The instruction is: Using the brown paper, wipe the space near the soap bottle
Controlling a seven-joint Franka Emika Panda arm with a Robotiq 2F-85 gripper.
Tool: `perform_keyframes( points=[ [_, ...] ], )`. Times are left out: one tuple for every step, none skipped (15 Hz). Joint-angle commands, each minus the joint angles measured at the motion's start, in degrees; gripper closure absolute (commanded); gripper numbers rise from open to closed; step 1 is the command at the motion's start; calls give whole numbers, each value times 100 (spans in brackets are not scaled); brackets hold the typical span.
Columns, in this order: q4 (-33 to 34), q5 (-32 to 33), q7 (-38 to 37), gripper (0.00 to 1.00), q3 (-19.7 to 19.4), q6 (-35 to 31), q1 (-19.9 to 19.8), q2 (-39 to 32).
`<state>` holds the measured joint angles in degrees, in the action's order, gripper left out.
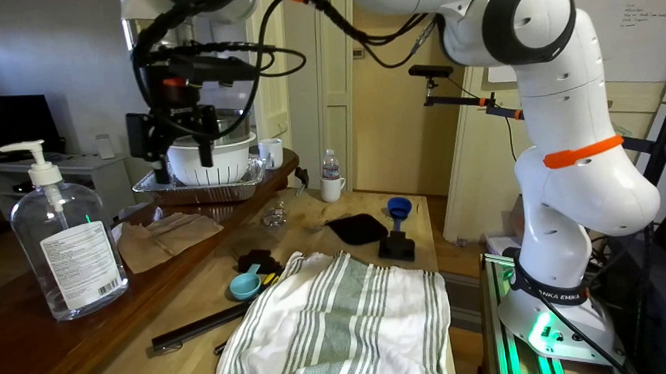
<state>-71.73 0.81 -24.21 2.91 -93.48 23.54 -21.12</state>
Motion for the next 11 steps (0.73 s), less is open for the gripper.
perform_keyframes(
  points=[
    [-1379,238,-444,0,-59,890,64,1210],
    [-1606,185,-294,0,-13,1293,23,1444],
    [-1916,-288,406,0,88,1053,-103,1728],
    [-2192,-370,646,0,91,986,-87,1986],
    [-2448,-414,912,0,417,941,-360,2234],
    [-2722,-419,1195,0,477,710,-394,2460],
    [-2994,-342,1502,0,543,450,-481,2649],
    [-3281,-295,1853,0,591,225,-564,2820],
    [-2425,-277,1275,0,696,746,-577,2281],
    [-2686,-282,1494,0,733,583,-630,2464],
    [-2873,-286,1621,0,740,482,-663,2585]
  ],
)
